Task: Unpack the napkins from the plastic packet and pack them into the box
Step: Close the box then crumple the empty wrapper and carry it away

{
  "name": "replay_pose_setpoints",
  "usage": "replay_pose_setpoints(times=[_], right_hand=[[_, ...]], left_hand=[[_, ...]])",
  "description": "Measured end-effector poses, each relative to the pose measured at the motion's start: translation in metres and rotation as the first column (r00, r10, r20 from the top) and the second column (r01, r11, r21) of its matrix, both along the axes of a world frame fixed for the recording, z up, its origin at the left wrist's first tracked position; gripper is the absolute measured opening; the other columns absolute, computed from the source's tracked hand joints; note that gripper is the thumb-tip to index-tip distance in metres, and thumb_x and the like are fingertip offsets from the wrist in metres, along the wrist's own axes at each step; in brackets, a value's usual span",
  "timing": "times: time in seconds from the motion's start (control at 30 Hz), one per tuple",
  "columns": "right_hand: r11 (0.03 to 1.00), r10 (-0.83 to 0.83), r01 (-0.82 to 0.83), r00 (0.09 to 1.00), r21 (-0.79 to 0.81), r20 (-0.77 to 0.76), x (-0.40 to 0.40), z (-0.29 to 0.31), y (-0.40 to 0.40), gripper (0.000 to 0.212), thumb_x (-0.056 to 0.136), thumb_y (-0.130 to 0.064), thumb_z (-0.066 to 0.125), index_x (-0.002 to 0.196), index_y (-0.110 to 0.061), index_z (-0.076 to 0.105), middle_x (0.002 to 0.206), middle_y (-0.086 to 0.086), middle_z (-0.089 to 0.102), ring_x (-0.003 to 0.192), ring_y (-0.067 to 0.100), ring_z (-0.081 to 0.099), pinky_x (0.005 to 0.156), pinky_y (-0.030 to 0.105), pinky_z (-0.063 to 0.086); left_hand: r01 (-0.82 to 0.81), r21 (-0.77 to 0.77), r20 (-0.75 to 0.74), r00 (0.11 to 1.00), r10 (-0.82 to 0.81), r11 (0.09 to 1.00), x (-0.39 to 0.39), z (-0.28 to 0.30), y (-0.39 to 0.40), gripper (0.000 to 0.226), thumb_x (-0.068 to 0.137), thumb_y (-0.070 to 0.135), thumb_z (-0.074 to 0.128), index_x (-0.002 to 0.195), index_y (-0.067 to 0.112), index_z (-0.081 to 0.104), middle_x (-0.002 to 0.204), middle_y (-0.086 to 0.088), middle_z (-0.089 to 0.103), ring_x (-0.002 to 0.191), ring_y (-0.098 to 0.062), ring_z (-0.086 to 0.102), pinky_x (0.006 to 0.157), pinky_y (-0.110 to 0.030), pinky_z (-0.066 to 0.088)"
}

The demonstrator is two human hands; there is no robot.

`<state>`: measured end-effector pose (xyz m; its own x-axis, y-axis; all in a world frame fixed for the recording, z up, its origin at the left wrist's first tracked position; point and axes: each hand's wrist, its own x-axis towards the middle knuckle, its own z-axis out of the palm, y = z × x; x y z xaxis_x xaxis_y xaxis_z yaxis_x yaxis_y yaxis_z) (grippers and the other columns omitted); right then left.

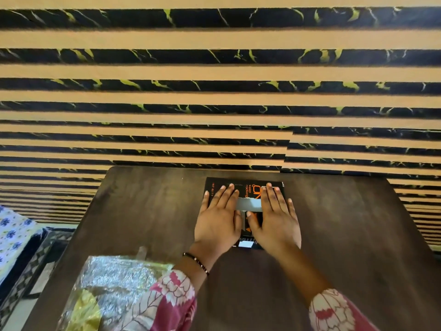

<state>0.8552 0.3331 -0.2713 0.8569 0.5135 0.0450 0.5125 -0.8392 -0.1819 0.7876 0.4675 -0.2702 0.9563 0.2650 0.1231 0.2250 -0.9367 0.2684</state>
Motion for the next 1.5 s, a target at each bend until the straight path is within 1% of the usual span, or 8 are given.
replay_pose_setpoints(times=[0.2,0.5,0.7,0.9,1.03,1.17,1.3,1.5], right_hand=[[1.0,0.007,-0.007,1.0,0.003,0.006,0.053,-0.002,0.031,0.082,0.079,-0.06,0.006,0.148,-0.016,0.008,0.158,0.001,0.009,0.145,0.015,0.003,0.116,0.035,0.001],[1.0,-0.011,0.011,1.0,0.014,0.027,0.086,-0.001,0.05,0.07,0.089,-0.052,0.031,0.147,-0.017,0.015,0.157,0.0,0.016,0.145,0.017,0.011,0.118,0.042,0.013],[0.999,-0.029,0.03,0.999,-0.034,0.031,0.077,0.011,0.052,0.066,0.094,-0.046,0.026,0.148,-0.018,-0.002,0.158,0.006,0.004,0.145,0.025,-0.005,0.115,0.052,-0.006],[0.973,-0.048,0.032,0.997,0.227,0.064,-0.022,0.025,0.018,0.063,0.09,-0.027,0.045,0.146,-0.013,0.019,0.154,0.008,0.021,0.145,0.027,0.007,0.115,0.043,-0.004],[0.993,0.042,-0.031,0.994,0.111,-0.099,-0.13,-0.024,-0.035,0.063,0.078,-0.019,0.046,0.139,-0.015,0.029,0.147,0.01,0.037,0.139,0.03,0.023,0.113,0.051,0.012],[0.999,0.001,0.006,0.982,0.034,-0.19,-0.208,-0.048,-0.074,0.064,0.065,-0.025,0.046,0.129,-0.019,0.04,0.129,0.009,0.057,0.124,0.024,0.033,0.107,0.054,0.024],[1.0,0.024,-0.022,0.967,0.012,-0.255,-0.221,-0.048,-0.095,0.068,0.068,-0.023,0.055,0.134,-0.017,0.038,0.136,0.011,0.052,0.132,0.024,0.032,0.108,0.055,0.019],[0.997,-0.075,0.072,0.932,-0.021,-0.355,-0.2,-0.026,-0.101,0.062,0.092,-0.034,0.044,0.145,-0.018,0.018,0.155,0.003,0.022,0.143,0.019,0.019,0.116,0.046,-0.002]], left_hand=[[0.001,0.0,0.019,1.0,-0.001,1.0,0.051,0.0,0.031,0.066,0.083,0.04,0.012,0.142,0.018,0.032,0.152,0.001,0.032,0.142,-0.014,0.024,0.119,-0.042,0.009],[-0.007,0.022,-0.021,1.0,0.007,1.0,0.085,-0.003,0.046,0.057,0.089,0.036,0.024,0.142,0.016,0.03,0.152,-0.002,0.03,0.142,-0.018,0.022,0.118,-0.045,0.01],[-0.041,0.056,-0.115,0.992,0.047,0.998,0.076,0.014,0.041,0.059,0.096,0.04,0.025,0.146,0.011,0.012,0.156,-0.006,0.016,0.145,-0.021,0.007,0.113,-0.058,-0.005],[-0.177,-0.075,-0.017,0.984,0.176,0.981,-0.033,0.021,0.011,0.068,0.089,0.05,0.015,0.142,0.009,0.026,0.15,-0.012,0.031,0.143,-0.028,0.018,0.113,-0.057,0.001],[-0.31,-0.104,-0.175,0.941,0.289,0.945,-0.151,-0.01,-0.022,0.073,0.091,0.057,0.009,0.137,0.007,0.034,0.145,-0.017,0.04,0.136,-0.037,0.033,0.105,-0.065,0.02],[-0.295,-0.082,-0.23,0.935,0.27,0.952,-0.244,-0.026,-0.041,0.075,0.091,0.058,0.006,0.138,0.008,0.037,0.144,-0.013,0.043,0.132,-0.033,0.039,0.108,-0.056,0.025],[-0.392,0.001,-0.436,0.828,0.353,0.92,-0.284,-0.039,-0.046,0.082,0.09,0.061,0.003,0.128,0.005,0.049,0.133,-0.02,0.054,0.123,-0.04,0.05,0.092,-0.068,0.037],[-0.305,-0.163,-0.462,0.864,0.201,0.938,-0.25,-0.038,-0.076,0.112,0.06,0.075,-0.019,0.147,0.013,0.015,0.157,-0.018,0.004,0.144,-0.035,0.001,0.113,-0.059,0.006]])
